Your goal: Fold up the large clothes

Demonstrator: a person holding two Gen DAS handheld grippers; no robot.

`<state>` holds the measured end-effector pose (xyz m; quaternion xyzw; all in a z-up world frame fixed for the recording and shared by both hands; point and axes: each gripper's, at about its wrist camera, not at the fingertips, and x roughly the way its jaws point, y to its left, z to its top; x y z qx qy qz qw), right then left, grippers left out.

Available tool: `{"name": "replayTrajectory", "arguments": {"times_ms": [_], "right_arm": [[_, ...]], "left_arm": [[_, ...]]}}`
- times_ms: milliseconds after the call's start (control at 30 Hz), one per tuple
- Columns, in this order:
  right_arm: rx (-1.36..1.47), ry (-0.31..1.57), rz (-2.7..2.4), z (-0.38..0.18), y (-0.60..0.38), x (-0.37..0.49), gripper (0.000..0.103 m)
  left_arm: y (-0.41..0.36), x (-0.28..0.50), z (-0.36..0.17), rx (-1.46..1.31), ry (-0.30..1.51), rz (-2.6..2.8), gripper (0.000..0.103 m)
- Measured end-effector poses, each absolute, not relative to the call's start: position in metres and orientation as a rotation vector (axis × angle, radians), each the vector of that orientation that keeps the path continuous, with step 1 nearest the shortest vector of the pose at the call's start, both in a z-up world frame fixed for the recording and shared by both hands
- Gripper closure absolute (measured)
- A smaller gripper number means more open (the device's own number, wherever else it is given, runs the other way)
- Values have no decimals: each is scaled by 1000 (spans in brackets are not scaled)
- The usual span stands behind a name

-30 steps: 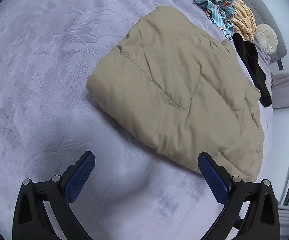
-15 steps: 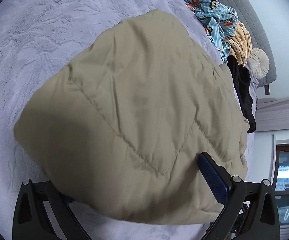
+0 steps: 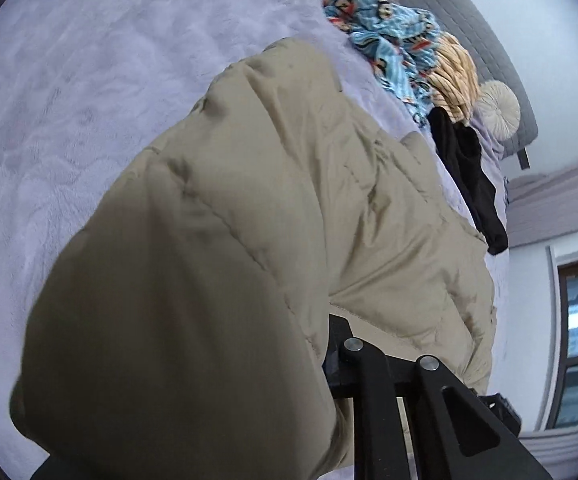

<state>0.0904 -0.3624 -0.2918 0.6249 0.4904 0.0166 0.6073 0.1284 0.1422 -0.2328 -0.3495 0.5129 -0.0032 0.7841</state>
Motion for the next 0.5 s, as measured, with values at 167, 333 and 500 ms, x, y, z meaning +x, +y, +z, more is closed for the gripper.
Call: {"name": "replayTrajectory", "arguments": {"times_ms": [167,333,500], "right_arm": [[1371,1097,82,-261,-359,78,82],[1315,1123,87,-241,-355,44,82],[1299,1165,54,-231,-347,-13,82]], "left_arm": [[131,116,-189,-604,1055,-106,86],[138,91,-172,-546,1080,-196,86],[148,32,-167,-528,1152,-250,86]]}}
